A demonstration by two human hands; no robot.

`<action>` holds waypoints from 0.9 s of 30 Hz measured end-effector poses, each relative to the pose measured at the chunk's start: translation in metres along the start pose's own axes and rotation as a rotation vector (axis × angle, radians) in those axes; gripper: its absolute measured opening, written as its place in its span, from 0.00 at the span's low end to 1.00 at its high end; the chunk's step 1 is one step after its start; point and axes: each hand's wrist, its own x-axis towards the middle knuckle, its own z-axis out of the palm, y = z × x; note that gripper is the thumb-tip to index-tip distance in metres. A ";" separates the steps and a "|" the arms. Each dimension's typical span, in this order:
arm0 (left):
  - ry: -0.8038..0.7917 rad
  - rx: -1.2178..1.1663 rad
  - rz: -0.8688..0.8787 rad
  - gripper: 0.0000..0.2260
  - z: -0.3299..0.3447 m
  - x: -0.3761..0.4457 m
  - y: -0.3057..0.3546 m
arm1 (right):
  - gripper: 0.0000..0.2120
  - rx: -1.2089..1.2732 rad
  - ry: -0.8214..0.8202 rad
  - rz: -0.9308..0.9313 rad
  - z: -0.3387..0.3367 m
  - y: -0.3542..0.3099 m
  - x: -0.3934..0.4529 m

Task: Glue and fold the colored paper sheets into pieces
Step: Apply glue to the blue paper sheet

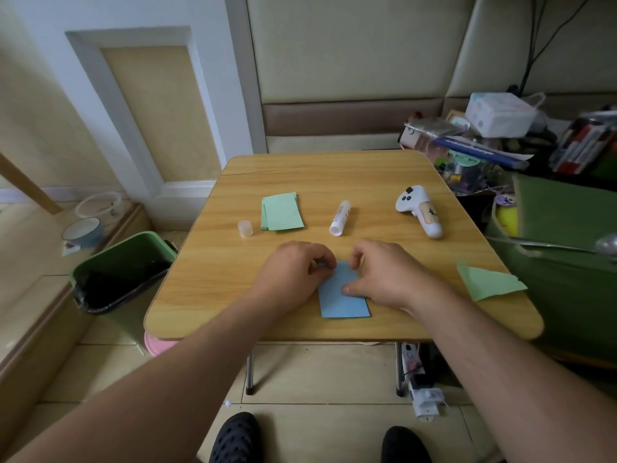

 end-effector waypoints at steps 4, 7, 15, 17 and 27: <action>0.025 -0.002 -0.001 0.06 0.002 0.001 -0.001 | 0.17 -0.025 -0.043 -0.101 0.001 0.004 0.004; 0.029 0.038 0.013 0.06 0.003 0.002 -0.001 | 0.13 -0.035 -0.073 -0.099 -0.002 0.007 0.005; 0.042 -0.032 -0.013 0.12 0.008 0.009 0.001 | 0.08 0.102 0.042 -0.063 -0.003 0.004 0.010; 0.070 -0.010 -0.057 0.15 0.009 0.016 0.005 | 0.08 0.168 0.124 -0.031 -0.004 0.005 0.012; -0.110 0.340 -0.152 0.23 0.026 0.050 0.017 | 0.11 0.254 0.306 0.080 0.001 0.012 0.023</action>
